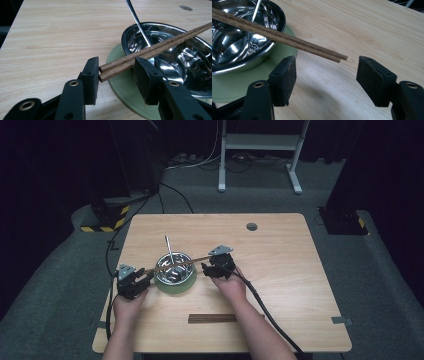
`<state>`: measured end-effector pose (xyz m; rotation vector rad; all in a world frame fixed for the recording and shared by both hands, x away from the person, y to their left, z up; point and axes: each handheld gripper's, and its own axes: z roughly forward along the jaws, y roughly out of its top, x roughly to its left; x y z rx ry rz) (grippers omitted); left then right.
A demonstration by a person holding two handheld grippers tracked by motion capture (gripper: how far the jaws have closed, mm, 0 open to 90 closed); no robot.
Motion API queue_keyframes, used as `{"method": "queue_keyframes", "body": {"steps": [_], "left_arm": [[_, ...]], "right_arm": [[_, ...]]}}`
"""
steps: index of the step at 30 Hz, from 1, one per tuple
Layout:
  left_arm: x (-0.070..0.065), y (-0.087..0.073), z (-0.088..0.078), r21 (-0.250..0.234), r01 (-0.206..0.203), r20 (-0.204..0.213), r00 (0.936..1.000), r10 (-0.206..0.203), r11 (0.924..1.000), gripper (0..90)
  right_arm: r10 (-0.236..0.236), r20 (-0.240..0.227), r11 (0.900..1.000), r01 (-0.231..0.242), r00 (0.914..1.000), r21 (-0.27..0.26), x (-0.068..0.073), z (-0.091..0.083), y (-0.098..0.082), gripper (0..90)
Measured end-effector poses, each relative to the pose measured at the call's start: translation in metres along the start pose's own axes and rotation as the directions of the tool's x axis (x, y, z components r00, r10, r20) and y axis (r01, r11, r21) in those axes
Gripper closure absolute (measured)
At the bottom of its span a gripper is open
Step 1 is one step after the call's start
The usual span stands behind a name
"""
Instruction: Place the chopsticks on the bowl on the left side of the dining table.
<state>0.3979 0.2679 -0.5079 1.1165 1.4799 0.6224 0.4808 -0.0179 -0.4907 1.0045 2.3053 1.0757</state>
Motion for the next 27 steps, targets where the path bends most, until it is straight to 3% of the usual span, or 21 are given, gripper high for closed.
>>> {"method": "queue_keyframes", "body": {"steps": [5, 11, 12, 14, 17, 18, 19, 23, 24, 25, 27], "left_arm": [[0.003, 0.000, -0.001, 0.029, -0.042, 0.008, 0.9991, 0.042, 0.9987, 55.4], [0.003, 0.000, -0.001, 0.025, -0.032, 0.009, 0.9995, 0.032, 0.9992, 54.4], [0.002, 0.000, 0.000, 0.017, -0.015, 0.011, 0.9998, 0.014, 0.9997, 54.1], [0.005, 0.000, -0.001, 0.024, -0.032, 0.013, 0.9994, 0.032, 0.9992, 53.8], [0.004, 0.000, 0.000, 0.009, -0.003, 0.021, 0.9998, 0.003, 1.0000, 53.3], [0.005, 0.001, -0.001, 0.019, -0.022, 0.021, 0.9995, 0.022, 0.9996, 53.1], [0.003, 0.000, 0.000, 0.003, 0.018, 0.021, 0.9996, -0.018, 0.9998, 52.8], [0.003, 0.000, 0.001, -0.007, 0.030, 0.028, 0.9992, -0.030, 0.9995, 51.5], [0.003, 0.000, 0.001, -0.008, 0.027, 0.029, 0.9992, -0.027, 0.9996, 51.5], [0.006, 0.001, 0.000, 0.005, -0.013, 0.032, 0.9994, 0.013, 0.9999, 51.3], [0.007, 0.002, -0.001, 0.006, -0.015, 0.032, 0.9994, 0.015, 0.9999, 50.4]], "right_arm": [[0.000, -0.017, 1.000, -0.001, 0.9999, -0.014, 0.001, 0.004, 0.002, 35.8], [-0.007, -0.016, 1.000, 0.007, 0.9998, -0.003, 0.008, 0.000, 0.001, 36.5], [-0.019, -0.014, 1.000, 0.018, 0.9997, -0.009, 0.008, -0.001, 0.000, 36.5], [-0.015, -0.022, 1.000, 0.015, 0.9997, -0.013, 0.009, -0.004, -0.002, 36.8], [-0.017, -0.028, 1.000, 0.017, 0.9995, -0.014, 0.012, -0.009, -0.006, 37.6], [-0.023, -0.027, 1.000, 0.022, 0.9994, -0.019, 0.012, -0.011, -0.008, 37.9], [-0.021, -0.029, 1.000, 0.021, 0.9994, -0.022, 0.013, -0.012, -0.009, 38.1], [-0.024, -0.030, 0.999, 0.024, 0.9993, -0.028, 0.015, -0.016, -0.014, 39.0], [-0.024, -0.030, 0.999, 0.024, 0.9993, -0.028, 0.015, -0.016, -0.014, 39.0], [-0.014, -0.031, 1.000, 0.013, 0.9994, -0.026, 0.016, -0.016, -0.015, 39.1], [-0.017, -0.034, 0.999, 0.016, 0.9993, -0.031, 0.017, -0.017, -0.016, 39.3]]}}
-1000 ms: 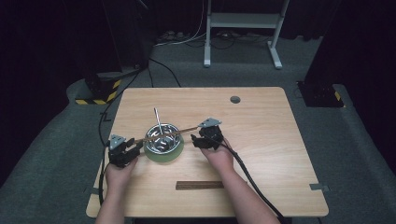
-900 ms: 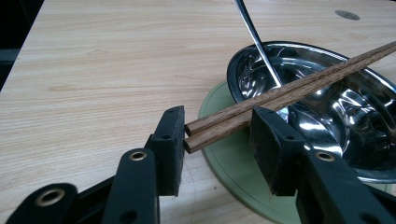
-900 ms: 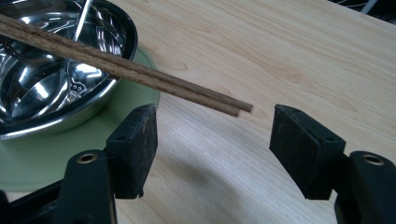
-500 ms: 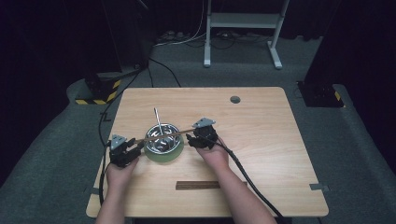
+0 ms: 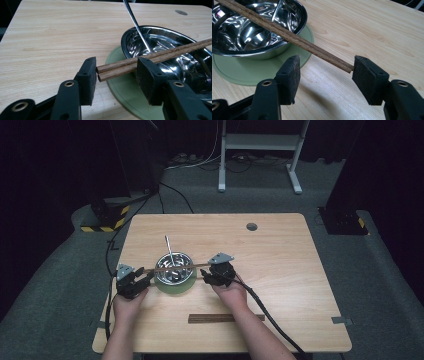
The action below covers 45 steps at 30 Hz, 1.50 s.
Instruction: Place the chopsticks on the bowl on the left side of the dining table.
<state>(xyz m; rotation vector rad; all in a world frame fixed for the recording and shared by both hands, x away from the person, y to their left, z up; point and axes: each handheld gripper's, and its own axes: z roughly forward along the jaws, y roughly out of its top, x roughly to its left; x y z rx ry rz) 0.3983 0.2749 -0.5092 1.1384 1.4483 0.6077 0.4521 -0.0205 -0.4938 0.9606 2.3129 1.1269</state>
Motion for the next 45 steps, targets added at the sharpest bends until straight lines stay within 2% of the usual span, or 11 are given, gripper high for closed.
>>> {"method": "queue_keyframes", "body": {"steps": [8, 12, 15, 16, 24, 28, 29, 30, 34, 40, 45], "left_arm": [[0.005, 0.008, -0.010, -0.041, 0.012, -0.007, 0.9999, -0.013, 0.9991, 44.1], [0.011, 0.010, -0.020, -0.031, -0.016, -0.015, 0.9998, 0.016, 0.9994, 43.6], [0.012, 0.007, -0.022, -0.017, -0.008, -0.018, 0.9998, 0.008, 0.9998, 50.3], [0.014, 0.005, -0.023, 0.006, -0.044, -0.022, 0.9988, 0.044, 0.9990, 52.8], [0.008, -0.004, -0.014, 0.042, -0.100, -0.032, 0.9943, 0.102, 0.9941, 67.4], [0.009, -0.004, -0.010, 0.016, -0.062, -0.041, 0.9972, 0.063, 0.9979, 69.1], [0.007, -0.004, -0.008, -0.005, -0.024, -0.041, 0.9989, 0.024, 0.9997, 69.1], [0.010, -0.003, -0.009, 0.013, -0.059, -0.039, 0.9974, 0.060, 0.9981, 69.4], [0.010, -0.003, -0.010, 0.024, -0.076, -0.040, 0.9963, 0.076, 0.9969, 70.2], [0.009, -0.003, -0.007, -0.001, -0.034, -0.036, 0.9988, 0.034, 0.9994, 70.2], [0.009, -0.002, -0.008, 0.015, -0.057, -0.040, 0.9976, 0.057, 0.9983, 70.0]], "right_arm": [[-0.010, 0.023, 1.000, 0.011, 0.9997, -0.011, 0.000, -0.006, -0.002, 39.6], [-0.003, 0.034, 1.000, 0.003, 0.9994, -0.011, -0.003, -0.012, -0.006, 41.0], [0.006, 0.038, 1.000, -0.006, 0.9993, -0.011, -0.005, -0.014, -0.011, 44.7], [0.005, 0.041, 1.000, -0.005, 0.9991, -0.013, -0.006, -0.015, -0.012, 45.7], [0.035, 0.049, 0.999, -0.034, 0.9982, -0.025, -0.006, -0.016, -0.016, 61.0], [0.034, 0.058, 0.999, -0.033, 0.9977, -0.020, -0.005, -0.012, -0.017, 63.1], [0.034, 0.058, 0.999, -0.033, 0.9977, -0.020, -0.005, -0.012, -0.017, 63.2], [0.027, 0.060, 0.999, -0.026, 0.9978, -0.024, -0.005, -0.011, -0.017, 63.6], [0.034, 0.060, 0.999, -0.032, 0.9976, -0.029, -0.004, -0.010, -0.017, 64.6], [0.022, 0.084, 0.999, -0.019, 0.9962, -0.035, -0.002, -0.012, -0.018, 67.3], [0.025, 0.103, 0.999, -0.021, 0.9944, -0.045, -0.002, -0.013, -0.017, 69.2]]}}
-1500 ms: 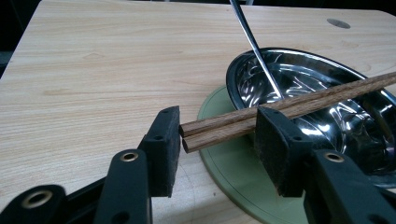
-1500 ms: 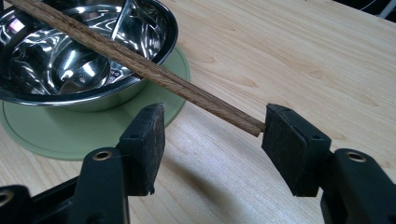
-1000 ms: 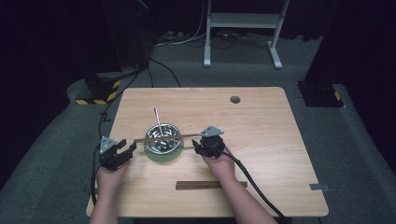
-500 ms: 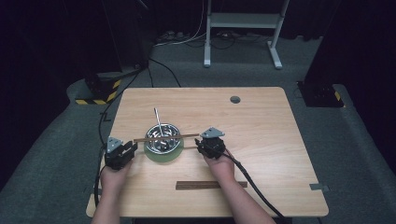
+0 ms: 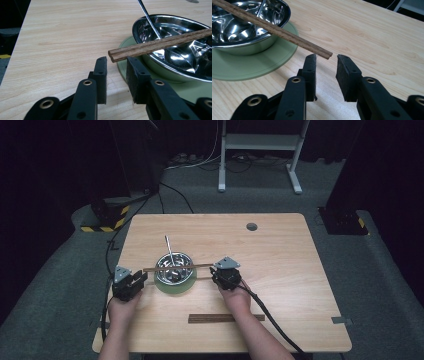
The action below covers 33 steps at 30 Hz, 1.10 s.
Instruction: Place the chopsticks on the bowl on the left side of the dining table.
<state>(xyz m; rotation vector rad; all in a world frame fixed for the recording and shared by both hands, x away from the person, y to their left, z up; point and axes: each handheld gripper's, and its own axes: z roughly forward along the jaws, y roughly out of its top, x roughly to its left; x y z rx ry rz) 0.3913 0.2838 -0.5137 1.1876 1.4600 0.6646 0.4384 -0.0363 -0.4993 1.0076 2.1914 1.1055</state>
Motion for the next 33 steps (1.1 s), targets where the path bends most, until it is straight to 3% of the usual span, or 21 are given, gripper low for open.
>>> {"method": "queue_keyframes", "body": {"steps": [15, 20, 21, 22, 23, 27, 29, 30, 31, 33], "left_arm": [[-0.001, 0.000, 0.001, 0.005, -0.009, 0.005, 0.9999, 0.009, 0.9999, 69.7], [0.000, 0.000, 0.002, 0.002, -0.009, 0.001, 1.0000, 0.009, 1.0000, 69.8], [-0.003, -0.001, 0.003, -0.014, 0.030, -0.001, 0.9995, -0.030, 0.9994, 69.8], [-0.002, -0.001, 0.003, -0.009, 0.021, 0.000, 0.9998, -0.021, 0.9997, 69.9], [-0.004, -0.001, 0.005, -0.031, 0.059, 0.003, 0.9982, -0.059, 0.9978, 69.8], [0.000, 0.000, 0.002, -0.006, 0.001, 0.000, 1.0000, -0.001, 1.0000, 67.7], [0.000, 0.000, 0.000, -0.002, 0.001, -0.002, 1.0000, -0.001, 1.0000, 66.9], [-0.003, 0.000, 0.001, -0.018, 0.035, -0.004, 0.9994, -0.035, 0.9992, 66.5], [0.000, 0.001, -0.002, -0.001, -0.012, -0.003, 0.9999, 0.012, 0.9999, 65.8], [-0.001, 0.001, -0.003, -0.013, 0.008, -0.008, 0.9999, -0.008, 0.9999, 64.5]], "right_arm": [[0.010, 0.019, 1.000, -0.010, 0.9998, -0.002, -0.003, 0.002, 0.000, 70.2], [-0.022, 0.018, 1.000, 0.022, 0.9996, -0.008, -0.003, 0.000, 0.000, 69.5], [-0.018, 0.016, 1.000, 0.018, 0.9997, -0.009, -0.002, -0.001, 0.000, 69.4], [-0.020, 0.014, 1.000, 0.021, 0.9997, -0.009, -0.001, -0.002, 0.000, 69.3], [-0.008, 0.014, 1.000, 0.008, 0.9999, -0.010, 0.000, -0.004, 0.000, 69.1], [-0.022, 0.015, 1.000, 0.022, 0.9996, -0.018, -0.001, -0.009, 0.000, 67.8], [-0.021, 0.015, 1.000, 0.021, 0.9997, -0.023, -0.002, -0.013, -0.001, 67.3], [-0.030, 0.015, 0.999, 0.030, 0.9994, -0.026, -0.002, -0.015, 0.000, 67.0], [-0.037, 0.017, 0.999, 0.037, 0.9992, -0.028, -0.003, -0.017, 0.000, 66.8], [-0.033, 0.021, 0.999, 0.033, 0.9992, -0.032, -0.005, -0.022, 0.000, 66.2]]}}
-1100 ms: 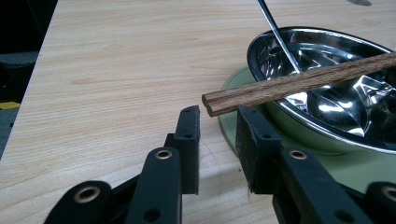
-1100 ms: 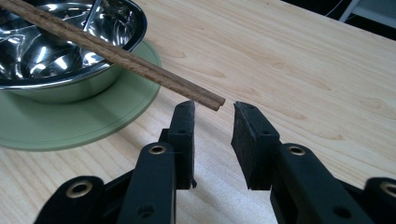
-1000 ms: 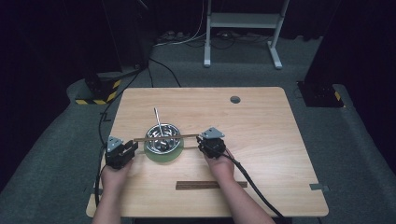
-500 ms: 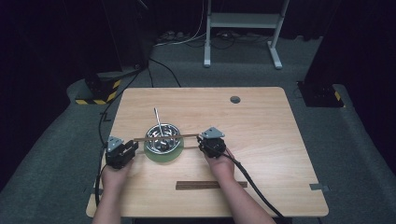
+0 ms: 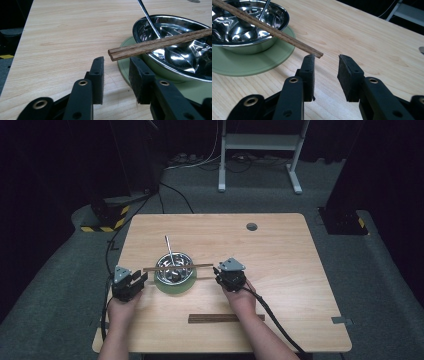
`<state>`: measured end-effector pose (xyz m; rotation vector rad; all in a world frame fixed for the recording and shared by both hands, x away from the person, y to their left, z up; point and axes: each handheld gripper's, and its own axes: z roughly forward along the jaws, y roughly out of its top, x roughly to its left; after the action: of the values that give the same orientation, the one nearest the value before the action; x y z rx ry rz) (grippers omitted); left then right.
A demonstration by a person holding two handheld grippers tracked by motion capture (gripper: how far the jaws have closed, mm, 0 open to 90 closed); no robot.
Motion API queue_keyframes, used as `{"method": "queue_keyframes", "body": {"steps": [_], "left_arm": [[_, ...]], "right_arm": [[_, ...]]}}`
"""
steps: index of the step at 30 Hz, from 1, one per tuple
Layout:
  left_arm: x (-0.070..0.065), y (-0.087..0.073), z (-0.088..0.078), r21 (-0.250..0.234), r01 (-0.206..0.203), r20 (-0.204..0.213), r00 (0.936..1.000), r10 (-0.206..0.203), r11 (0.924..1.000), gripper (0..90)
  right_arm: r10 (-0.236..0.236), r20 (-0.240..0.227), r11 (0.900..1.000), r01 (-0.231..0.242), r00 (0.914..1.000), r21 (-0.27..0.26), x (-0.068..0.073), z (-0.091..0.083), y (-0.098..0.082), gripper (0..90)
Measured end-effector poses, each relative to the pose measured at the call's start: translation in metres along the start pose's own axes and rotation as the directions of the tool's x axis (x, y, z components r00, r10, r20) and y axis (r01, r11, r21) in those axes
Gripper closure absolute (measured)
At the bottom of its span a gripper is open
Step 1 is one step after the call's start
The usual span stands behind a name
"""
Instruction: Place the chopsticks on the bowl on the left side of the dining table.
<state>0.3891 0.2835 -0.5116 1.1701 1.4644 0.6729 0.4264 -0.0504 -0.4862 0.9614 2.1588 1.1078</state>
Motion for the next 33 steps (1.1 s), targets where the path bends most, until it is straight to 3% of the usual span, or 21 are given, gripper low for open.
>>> {"method": "queue_keyframes", "body": {"steps": [1, 3, 4, 5, 7, 8, 10, 14, 15, 16, 21, 27, 28, 33], "left_arm": [[0.001, 0.000, -0.001, 0.001, -0.012, 0.000, 0.9999, 0.012, 0.9999, 63.9], [-0.002, 0.000, -0.002, -0.010, 0.020, -0.008, 0.9998, -0.020, 0.9997, 62.9], [0.000, 0.001, -0.004, 0.007, -0.012, -0.007, 0.9999, 0.012, 0.9999, 62.5], [0.000, 0.001, -0.004, 0.003, -0.010, -0.005, 0.9999, 0.010, 0.9999, 61.4], [-0.004, 0.001, -0.004, -0.010, 0.017, -0.006, 0.9998, -0.017, 0.9998, 60.3], [-0.002, 0.002, -0.007, 0.012, -0.030, -0.007, 0.9995, 0.030, 0.9995, 59.6], [-0.005, 0.002, -0.008, -0.003, -0.002, -0.008, 1.0000, 0.002, 1.0000, 57.8], [-0.007, 0.004, -0.013, -0.002, -0.022, -0.010, 0.9997, 0.022, 0.9997, 54.6], [-0.009, 0.004, -0.013, -0.019, 0.001, -0.009, 1.0000, -0.001, 0.9998, 53.8], [-0.009, 0.004, -0.015, -0.006, -0.018, -0.011, 0.9998, 0.018, 0.9998, 53.0], [-0.019, 0.000, -0.022, 0.009, -0.023, 0.007, 0.9997, 0.023, 0.9997, 49.0], [-0.029, -0.011, -0.029, 0.067, -0.070, 0.023, 0.9974, 0.069, 0.9953, 46.5], [-0.031, -0.013, -0.030, 0.055, -0.054, 0.026, 0.9983, 0.052, 0.9970, 46.2], [-0.038, -0.023, -0.040, 0.093, -0.069, 0.034, 0.9972, 0.067, 0.9932, 44.8]], "right_arm": [[-0.001, 0.000, 1.000, 0.001, 1.0000, -0.002, -0.001, -0.003, 0.000, 65.9], [0.002, 0.001, 1.000, -0.002, 1.0000, -0.009, -0.004, -0.009, 0.001, 65.5], [-0.007, 0.004, 1.000, 0.007, 1.0000, -0.014, -0.005, -0.012, 0.001, 65.2], [-0.002, 0.004, 1.000, 0.002, 1.0000, -0.020, -0.008, -0.019, 0.001, 64.9], [0.008, -0.001, 1.000, -0.008, 1.0000, -0.020, -0.009, -0.022, 0.000, 64.6], [-0.004, 0.000, 1.000, 0.004, 1.0000, -0.024, -0.010, -0.024, -0.001, 64.5], [-0.007, 0.002, 1.000, 0.007, 1.0000, -0.020, -0.013, -0.029, -0.003, 63.8], [0.001, 0.005, 1.000, 0.000, 1.0000, -0.031, -0.022, -0.039, -0.007, 63.0], [0.002, 0.006, 0.999, -0.002, 1.0000, -0.032, -0.025, -0.043, -0.009, 62.8], [0.001, 0.009, 0.999, -0.001, 1.0000, -0.037, -0.027, -0.045, -0.010, 62.6], [0.025, 0.023, 0.998, -0.023, 0.9994, -0.051, -0.037, -0.060, -0.020, 61.5], [0.049, 0.037, 0.998, -0.047, 0.9981, -0.045, -0.051, -0.074, -0.038, 59.3], [0.055, 0.036, 0.997, -0.053, 0.9978, -0.047, -0.054, -0.076, -0.040, 59.2], [0.066, 0.047, 0.997, -0.064, 0.9967, -0.050, -0.067, -0.086, -0.053, 58.1]]}}
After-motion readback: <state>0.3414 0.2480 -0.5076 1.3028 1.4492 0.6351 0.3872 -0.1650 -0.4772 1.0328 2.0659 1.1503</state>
